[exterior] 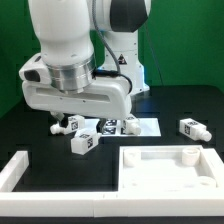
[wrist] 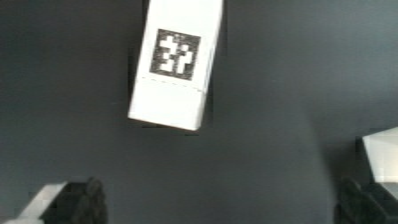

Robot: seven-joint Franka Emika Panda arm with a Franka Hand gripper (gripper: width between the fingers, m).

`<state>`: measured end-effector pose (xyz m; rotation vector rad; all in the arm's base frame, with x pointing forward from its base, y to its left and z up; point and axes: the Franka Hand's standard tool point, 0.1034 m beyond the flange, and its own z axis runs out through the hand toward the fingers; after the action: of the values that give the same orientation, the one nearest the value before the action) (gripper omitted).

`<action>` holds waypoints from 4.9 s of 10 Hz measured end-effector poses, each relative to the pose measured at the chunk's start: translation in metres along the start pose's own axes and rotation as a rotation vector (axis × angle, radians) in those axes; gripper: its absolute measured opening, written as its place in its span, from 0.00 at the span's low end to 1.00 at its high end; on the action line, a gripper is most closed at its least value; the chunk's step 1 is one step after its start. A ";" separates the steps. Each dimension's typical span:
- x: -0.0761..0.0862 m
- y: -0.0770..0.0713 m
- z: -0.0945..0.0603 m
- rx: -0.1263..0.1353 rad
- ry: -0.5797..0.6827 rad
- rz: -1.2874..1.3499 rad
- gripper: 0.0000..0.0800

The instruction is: Assemble one leg

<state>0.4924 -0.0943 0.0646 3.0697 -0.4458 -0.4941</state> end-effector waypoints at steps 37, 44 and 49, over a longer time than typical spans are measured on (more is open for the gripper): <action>0.032 -0.151 -0.093 0.144 0.363 -0.117 0.35; 0.052 -0.201 -0.097 0.112 0.870 -0.332 0.35; 0.051 -0.222 -0.079 0.105 0.854 -0.370 0.35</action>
Offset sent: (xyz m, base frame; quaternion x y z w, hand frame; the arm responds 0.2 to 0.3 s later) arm -0.0032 -0.0150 -0.0068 0.0860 -0.2073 0.0393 0.9737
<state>0.6250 0.1014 0.1140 3.0595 0.1260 0.8552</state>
